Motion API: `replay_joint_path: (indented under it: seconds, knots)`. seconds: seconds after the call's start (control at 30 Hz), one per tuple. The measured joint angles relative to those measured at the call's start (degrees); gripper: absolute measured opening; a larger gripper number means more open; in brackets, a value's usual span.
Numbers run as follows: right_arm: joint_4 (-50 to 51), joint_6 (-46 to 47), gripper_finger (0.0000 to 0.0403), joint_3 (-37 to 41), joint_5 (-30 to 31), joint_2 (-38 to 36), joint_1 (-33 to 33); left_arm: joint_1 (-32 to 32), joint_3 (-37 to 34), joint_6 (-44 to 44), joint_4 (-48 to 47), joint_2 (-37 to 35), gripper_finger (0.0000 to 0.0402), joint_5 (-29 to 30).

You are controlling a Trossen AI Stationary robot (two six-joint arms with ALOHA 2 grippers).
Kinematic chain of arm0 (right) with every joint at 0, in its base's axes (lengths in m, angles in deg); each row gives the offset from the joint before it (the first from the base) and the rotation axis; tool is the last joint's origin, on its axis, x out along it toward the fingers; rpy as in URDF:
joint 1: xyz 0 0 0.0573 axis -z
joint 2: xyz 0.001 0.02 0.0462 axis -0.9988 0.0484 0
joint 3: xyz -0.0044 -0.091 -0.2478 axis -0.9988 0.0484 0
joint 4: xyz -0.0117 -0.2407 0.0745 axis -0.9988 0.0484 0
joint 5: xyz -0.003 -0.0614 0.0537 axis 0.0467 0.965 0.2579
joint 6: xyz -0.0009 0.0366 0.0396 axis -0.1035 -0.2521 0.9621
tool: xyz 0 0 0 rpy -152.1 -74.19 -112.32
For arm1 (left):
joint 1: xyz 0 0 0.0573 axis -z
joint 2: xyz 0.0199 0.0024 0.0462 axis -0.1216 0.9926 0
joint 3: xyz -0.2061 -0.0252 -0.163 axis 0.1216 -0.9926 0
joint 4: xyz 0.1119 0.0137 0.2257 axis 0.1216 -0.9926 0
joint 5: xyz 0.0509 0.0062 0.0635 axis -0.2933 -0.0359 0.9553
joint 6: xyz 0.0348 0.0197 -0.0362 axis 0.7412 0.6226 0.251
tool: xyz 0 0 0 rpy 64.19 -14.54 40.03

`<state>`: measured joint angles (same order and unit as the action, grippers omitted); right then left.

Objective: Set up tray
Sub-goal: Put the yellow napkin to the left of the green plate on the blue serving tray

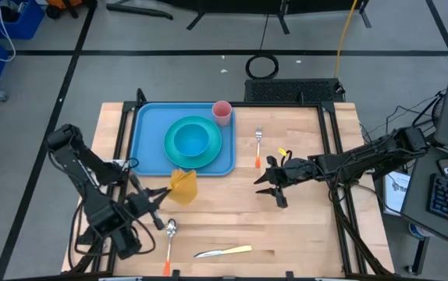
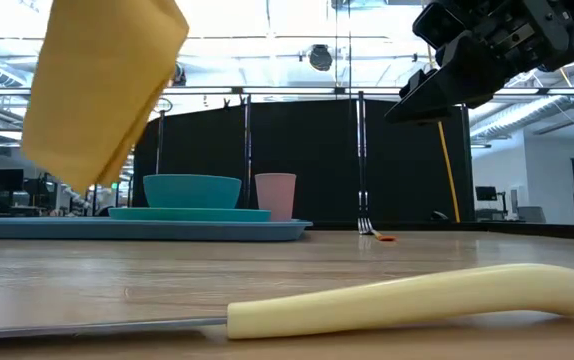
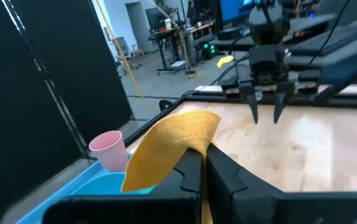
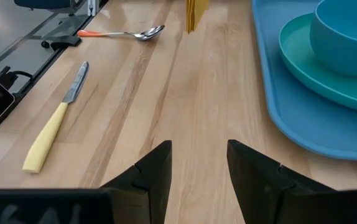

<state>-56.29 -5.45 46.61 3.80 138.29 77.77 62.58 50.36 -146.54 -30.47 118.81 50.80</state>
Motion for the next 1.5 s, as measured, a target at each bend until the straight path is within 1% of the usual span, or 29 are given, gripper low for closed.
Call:
replay_joint_path:
  seconds: [0.1,0.2,0.27,0.37,0.53,0.77,0.97,1.07,1.23,1.5]
  knots:
    - [0.00,0.00,0.0144,0.00,0.05,0.00,0.00,1.59,0.00,-7.68,-5.83,-0.12,0.0002,1.19]
    - [0.00,-0.02,0.0144,0.00,0.09,0.00,0.22,1.89,0.00,-9.34,-9.55,-0.13,0.0002,2.76]
    - [0.00,0.00,0.0144,0.00,0.11,0.00,0.44,1.43,0.00,-10.54,-12.45,-0.11,0.0002,1.73]
    - [0.00,0.00,0.0144,0.00,0.15,0.00,0.46,0.95,0.00,-14.54,-17.52,-0.11,0.0002,-1.22]
    - [-0.02,0.00,0.0144,0.00,0.13,0.00,0.46,0.70,0.00,-24.96,-26.98,-0.11,0.0002,-4.85]
    - [0.00,0.00,0.0144,0.00,0.13,-0.02,0.46,-0.30,-1.77,-25.43,-27.12,-1.45,0.0002,-6.23]
    - [-0.29,0.00,0.0144,0.00,0.15,-0.02,0.46,-4.12,-4.20,-25.58,-27.04,-3.81,0.0002,-6.12]
    - [-0.90,0.00,0.0144,0.00,0.15,-0.02,0.46,-7.76,-5.27,-23.47,-27.17,-5.49,0.0002,-9.16]
    - [-0.90,0.00,0.0144,-0.02,0.15,-0.02,0.46,-13.41,-8.57,-23.39,-27.13,-8.03,0.0002,-14.94]
    - [-0.90,0.00,0.0144,-0.02,0.15,-0.02,0.46,-16.39,-13.45,-25.82,-26.96,-13.17,0.0002,-15.37]
